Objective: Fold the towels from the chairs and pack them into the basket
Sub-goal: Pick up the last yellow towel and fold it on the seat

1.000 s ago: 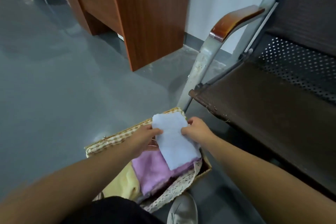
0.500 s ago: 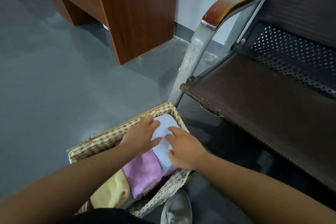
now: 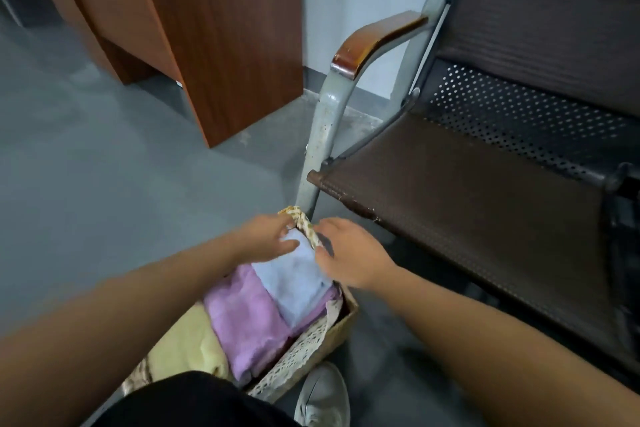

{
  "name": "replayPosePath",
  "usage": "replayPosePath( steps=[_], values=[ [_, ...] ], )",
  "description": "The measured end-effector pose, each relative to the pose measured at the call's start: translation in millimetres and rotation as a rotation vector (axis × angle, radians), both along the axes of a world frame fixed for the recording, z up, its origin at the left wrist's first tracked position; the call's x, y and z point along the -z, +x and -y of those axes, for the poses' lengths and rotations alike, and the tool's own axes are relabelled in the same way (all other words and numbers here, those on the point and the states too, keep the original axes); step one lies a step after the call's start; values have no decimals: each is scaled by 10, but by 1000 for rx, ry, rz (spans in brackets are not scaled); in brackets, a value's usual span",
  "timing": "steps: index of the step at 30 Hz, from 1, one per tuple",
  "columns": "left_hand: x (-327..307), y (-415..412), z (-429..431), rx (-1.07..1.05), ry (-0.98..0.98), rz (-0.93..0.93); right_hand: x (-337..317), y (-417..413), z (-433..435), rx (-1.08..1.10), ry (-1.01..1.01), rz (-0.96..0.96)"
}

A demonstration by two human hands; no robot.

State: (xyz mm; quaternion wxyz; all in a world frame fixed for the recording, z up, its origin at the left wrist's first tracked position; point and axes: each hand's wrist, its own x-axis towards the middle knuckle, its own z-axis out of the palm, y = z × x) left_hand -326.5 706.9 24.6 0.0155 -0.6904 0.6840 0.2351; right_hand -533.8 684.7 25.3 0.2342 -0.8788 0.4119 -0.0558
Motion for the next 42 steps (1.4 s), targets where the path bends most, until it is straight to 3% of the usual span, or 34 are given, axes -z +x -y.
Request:
replayPosePath(
  steps=[8, 14, 23, 29, 33, 36, 42],
  values=[
    [-1401, -1324, 372, -25, -370, -147, -1346, -1632, 265, 397, -200, 63],
    [-1766, -3041, 542, 179, -439, -288, -1685, -3351, 62, 761, -209, 87],
    [-1133, -5587, 617, 506, -228, -360, -1251, -5529, -503, 1224, -63, -51],
    [-538, -6546, 823, 556, -109, -309, -674, -6201, -514, 1213, 109, -240],
    [-275, -6921, 1000, 561, -94, -363, -340, -6351, -478, 1162, 151, -264],
    [-32, -7107, 1118, 564, -68, -382, -273, -6416, -370, 1215, 122, -199],
    [49, -7099, 1197, 666, -16, -361, -741, -6352, -261, 1224, 76, 318]
  ],
)
